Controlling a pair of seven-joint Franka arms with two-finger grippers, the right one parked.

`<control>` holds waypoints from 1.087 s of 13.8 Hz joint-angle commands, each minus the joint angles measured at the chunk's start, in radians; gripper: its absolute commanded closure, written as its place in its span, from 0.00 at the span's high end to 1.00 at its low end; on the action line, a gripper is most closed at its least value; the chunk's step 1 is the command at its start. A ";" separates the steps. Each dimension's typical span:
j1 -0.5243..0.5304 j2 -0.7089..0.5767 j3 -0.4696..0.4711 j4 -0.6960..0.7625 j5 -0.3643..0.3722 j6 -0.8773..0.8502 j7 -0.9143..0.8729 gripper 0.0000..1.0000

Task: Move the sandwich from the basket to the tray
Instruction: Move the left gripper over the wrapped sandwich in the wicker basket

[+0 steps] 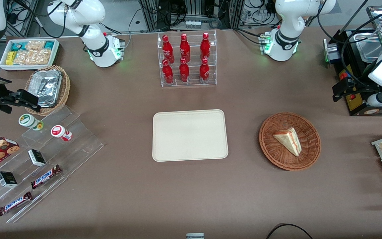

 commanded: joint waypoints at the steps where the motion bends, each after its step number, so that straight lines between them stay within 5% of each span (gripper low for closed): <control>1: 0.013 0.001 -0.016 0.008 0.001 -0.026 0.007 1.00; 9: 0.017 0.066 -0.013 -0.116 0.005 0.128 -0.003 1.00; 15: 0.013 0.063 -0.014 -0.390 0.005 0.481 -0.314 1.00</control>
